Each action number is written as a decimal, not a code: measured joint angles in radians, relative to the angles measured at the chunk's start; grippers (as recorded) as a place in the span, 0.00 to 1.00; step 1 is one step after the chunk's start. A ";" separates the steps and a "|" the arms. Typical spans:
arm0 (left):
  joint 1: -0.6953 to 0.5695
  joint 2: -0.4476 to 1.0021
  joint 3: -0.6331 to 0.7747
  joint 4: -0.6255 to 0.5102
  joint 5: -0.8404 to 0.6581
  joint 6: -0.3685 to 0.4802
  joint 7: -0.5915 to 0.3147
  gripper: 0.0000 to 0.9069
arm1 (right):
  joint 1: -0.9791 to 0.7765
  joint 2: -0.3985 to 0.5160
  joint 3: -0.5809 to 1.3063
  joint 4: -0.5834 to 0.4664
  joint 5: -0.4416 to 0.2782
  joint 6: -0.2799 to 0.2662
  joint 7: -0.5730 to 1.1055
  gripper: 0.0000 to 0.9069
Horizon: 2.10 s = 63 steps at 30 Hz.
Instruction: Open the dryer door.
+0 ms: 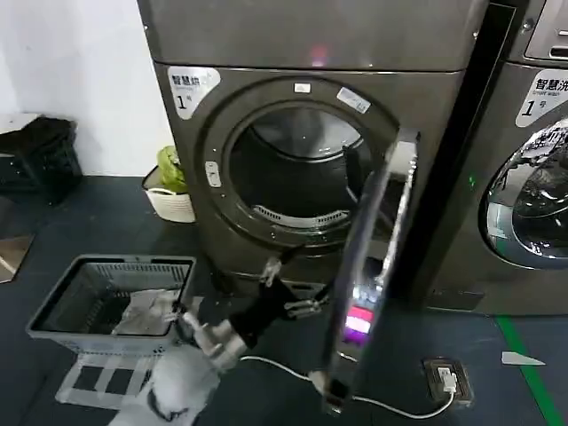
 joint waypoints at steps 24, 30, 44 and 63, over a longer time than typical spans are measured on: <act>-0.376 -0.252 0.385 0.289 0.020 0.011 0.001 1.00 | -0.059 0.000 0.293 -0.175 0.072 0.029 0.072 1.00; -0.437 -0.328 0.429 0.374 0.032 0.014 0.001 1.00 | -0.058 0.020 0.302 -0.155 0.072 0.034 0.066 1.00; -0.561 -0.443 0.465 0.619 0.096 0.015 -0.003 1.00 | -0.060 0.040 0.311 -0.160 0.058 0.065 0.064 1.00; -0.497 -0.443 0.483 0.521 0.009 0.102 -0.030 1.00 | -0.045 0.025 0.283 -0.181 0.038 0.074 0.040 1.00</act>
